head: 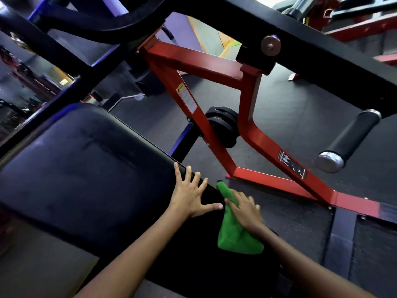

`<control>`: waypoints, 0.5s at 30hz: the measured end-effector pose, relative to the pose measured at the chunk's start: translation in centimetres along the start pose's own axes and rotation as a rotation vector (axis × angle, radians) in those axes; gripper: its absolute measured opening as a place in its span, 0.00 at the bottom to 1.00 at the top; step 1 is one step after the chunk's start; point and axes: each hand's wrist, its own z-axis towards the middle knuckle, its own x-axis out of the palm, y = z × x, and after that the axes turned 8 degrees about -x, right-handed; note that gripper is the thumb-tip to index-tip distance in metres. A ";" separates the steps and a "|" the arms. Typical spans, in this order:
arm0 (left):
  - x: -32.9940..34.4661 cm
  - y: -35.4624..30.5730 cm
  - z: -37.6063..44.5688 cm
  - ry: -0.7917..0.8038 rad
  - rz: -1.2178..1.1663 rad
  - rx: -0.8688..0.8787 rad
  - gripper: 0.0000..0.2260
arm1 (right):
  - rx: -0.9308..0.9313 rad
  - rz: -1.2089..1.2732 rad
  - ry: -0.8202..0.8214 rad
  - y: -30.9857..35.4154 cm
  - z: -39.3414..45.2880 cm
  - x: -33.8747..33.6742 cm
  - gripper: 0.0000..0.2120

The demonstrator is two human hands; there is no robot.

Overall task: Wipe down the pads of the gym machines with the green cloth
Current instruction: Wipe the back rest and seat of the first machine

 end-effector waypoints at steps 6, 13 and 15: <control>-0.2 -1.7 0.1 0.023 -0.021 -0.031 0.46 | 0.120 -0.004 0.072 -1.2 0.2 -0.4 0.23; 1.6 -5.6 0.1 0.011 -0.079 0.071 0.48 | 0.147 0.027 0.020 -3.2 -1.3 0.2 0.22; 2.0 -6.4 0.3 0.016 -0.092 0.073 0.47 | 0.254 0.027 0.035 -5.6 -2.2 0.4 0.22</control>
